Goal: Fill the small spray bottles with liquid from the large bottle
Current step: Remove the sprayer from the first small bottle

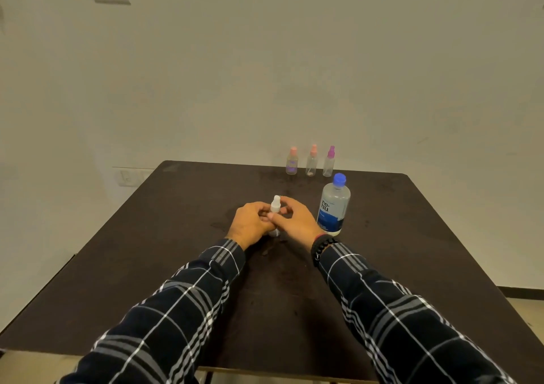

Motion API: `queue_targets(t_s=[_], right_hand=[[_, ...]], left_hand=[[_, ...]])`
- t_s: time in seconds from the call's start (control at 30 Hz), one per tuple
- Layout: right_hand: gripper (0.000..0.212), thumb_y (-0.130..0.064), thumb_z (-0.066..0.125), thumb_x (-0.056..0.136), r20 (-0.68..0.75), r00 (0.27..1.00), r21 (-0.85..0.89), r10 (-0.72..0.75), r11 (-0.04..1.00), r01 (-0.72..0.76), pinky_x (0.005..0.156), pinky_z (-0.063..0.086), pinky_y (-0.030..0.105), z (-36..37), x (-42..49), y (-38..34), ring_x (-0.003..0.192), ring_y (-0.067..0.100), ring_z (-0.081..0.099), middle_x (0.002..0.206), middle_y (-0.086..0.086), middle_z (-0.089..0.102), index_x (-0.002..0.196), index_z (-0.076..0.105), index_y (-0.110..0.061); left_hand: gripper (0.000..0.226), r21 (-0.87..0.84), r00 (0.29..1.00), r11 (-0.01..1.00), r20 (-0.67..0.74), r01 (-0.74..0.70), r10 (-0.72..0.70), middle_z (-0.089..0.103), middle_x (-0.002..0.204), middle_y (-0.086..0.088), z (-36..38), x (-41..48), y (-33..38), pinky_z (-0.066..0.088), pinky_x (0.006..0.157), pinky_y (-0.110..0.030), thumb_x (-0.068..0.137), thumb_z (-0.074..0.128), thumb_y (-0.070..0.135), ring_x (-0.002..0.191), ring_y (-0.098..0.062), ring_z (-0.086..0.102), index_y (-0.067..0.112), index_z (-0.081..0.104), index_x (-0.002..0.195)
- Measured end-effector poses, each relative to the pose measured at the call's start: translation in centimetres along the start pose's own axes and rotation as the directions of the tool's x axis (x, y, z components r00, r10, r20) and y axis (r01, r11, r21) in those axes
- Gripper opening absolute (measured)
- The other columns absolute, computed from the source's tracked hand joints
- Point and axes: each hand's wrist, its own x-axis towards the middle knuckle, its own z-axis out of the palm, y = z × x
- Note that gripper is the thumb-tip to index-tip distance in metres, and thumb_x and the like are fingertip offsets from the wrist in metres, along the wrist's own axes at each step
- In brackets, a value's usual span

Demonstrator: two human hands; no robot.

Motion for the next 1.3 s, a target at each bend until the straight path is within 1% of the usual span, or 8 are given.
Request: queue_targets(t_s=[0.1, 0.23, 0.43, 0.63, 0.9, 1.07, 1.2, 1.3], right_hand=[[0.048, -0.031, 0.078, 0.084, -0.145, 0.988, 0.033, 0.051, 0.998, -0.046, 0.081, 0.051, 0.026, 0.6, 0.0, -0.6, 0.099, 0.015, 0.063, 0.105, 0.000, 0.066, 0.124, 0.052, -0.022], [0.025, -0.028, 0.078, 0.085, -0.208, 0.977, -0.036, 0.039, 0.998, -0.048, 0.081, 0.051, 0.028, 0.5, 0.4, -1.0, 0.089, 0.012, 0.061, 0.091, -0.007, 0.063, 0.102, 0.061, -0.021], [0.047, -0.022, 0.066, 0.094, -0.013, 0.999, -0.085, -0.031, 0.996, 0.029, 0.102, 0.048, 0.035, -0.6, 0.4, -0.8, 0.113, 0.013, 0.056, 0.123, -0.003, 0.060, 0.139, 0.053, -0.024], [0.028, -0.027, 0.071, 0.091, -0.177, 0.984, -0.103, -0.016, 0.995, -0.002, 0.083, 0.048, 0.025, 0.4, 1.2, -1.1, 0.100, 0.014, 0.063, 0.107, -0.001, 0.067, 0.116, 0.065, -0.019], [0.016, -0.032, 0.055, 0.101, -0.384, 0.905, -0.043, -0.185, 0.982, 0.183, 0.071, 0.053, 0.029, -2.3, 1.1, -3.7, 0.080, 0.015, 0.066, 0.089, -0.001, 0.068, 0.104, 0.065, -0.021], [0.032, -0.045, 0.048, 0.103, -0.300, 0.862, -0.239, -0.409, 0.907, 0.347, 0.074, 0.052, 0.026, -3.8, -1.2, -3.8, 0.082, 0.009, 0.061, 0.095, -0.008, 0.066, 0.116, 0.066, -0.021], [0.030, -0.026, 0.058, 0.100, -0.284, 0.766, -0.342, -0.577, 0.807, 0.481, 0.081, 0.046, 0.011, -3.6, -4.0, -0.2, 0.095, -0.004, 0.058, 0.114, -0.011, 0.063, 0.129, 0.062, -0.019], [0.034, -0.022, 0.059, 0.099, -0.203, 0.821, -0.439, -0.533, 0.799, 0.411, 0.099, 0.045, 0.016, -3.5, -5.1, 2.6, 0.114, 0.000, 0.057, 0.126, -0.010, 0.064, 0.132, 0.061, -0.023]], left_hand=[[0.031, 0.054, 0.999, 0.998, -0.016, -0.028, 0.029, 0.074, 0.093, 0.006, -0.1, 0.0, -0.1, 0.055, 0.079, -0.016, 0.083, 0.076, 0.012, 0.083, -0.003, 0.068, 0.017, 0.073, 0.114], [0.023, 0.070, 0.999, 0.997, -0.012, -0.031, 0.032, 0.073, 0.087, 0.008, -0.1, -0.1, 0.0, 0.057, 0.085, -0.024, 0.085, 0.077, 0.018, 0.081, -0.001, 0.067, 0.019, 0.074, 0.108], [0.030, 0.012, 1.000, 1.000, -0.003, -0.005, 0.005, 0.073, 0.096, 0.007, 0.0, 0.1, -0.1, 0.051, 0.077, -0.011, 0.086, 0.080, 0.017, 0.086, 0.001, 0.068, 0.018, 0.071, 0.115], [0.026, 0.019, 1.000, 1.000, -0.005, 0.002, -0.002, 0.075, 0.095, 0.004, 0.1, 0.2, -0.4, 0.058, 0.090, -0.029, 0.086, 0.078, 0.018, 0.088, -0.008, 0.071, 0.017, 0.073, 0.111], [0.032, -0.052, 1.000, 0.999, -0.021, 0.006, -0.007, 0.075, 0.100, 0.005, 0.4, 0.2, -0.3, 0.056, 0.083, -0.014, 0.085, 0.082, 0.018, 0.092, -0.008, 0.072, 0.017, 0.071, 0.115], [0.031, 0.058, 0.998, 0.998, -0.059, -0.012, 0.016, 0.076, 0.095, 0.003, 0.2, 0.4, -0.3, 0.056, 0.086, -0.019, 0.084, 0.082, 0.024, 0.090, -0.010, 0.072, 0.017, 0.072, 0.113], [0.033, 0.130, 0.997, 0.991, -0.078, -0.017, 0.028, 0.075, 0.097, 0.004, 0.0, 0.5, -0.3, 0.056, 0.091, -0.025, 0.085, 0.081, 0.027, 0.090, -0.009, 0.070, 0.017, 0.072, 0.115], [0.032, 0.114, 0.995, 0.993, -0.088, -0.025, 0.035, 0.076, 0.093, 0.004, -0.2, 0.7, -0.6, 0.058, 0.093, -0.033, 0.083, 0.083, 0.027, 0.087, -0.010, 0.072, 0.017, 0.074, 0.112]])
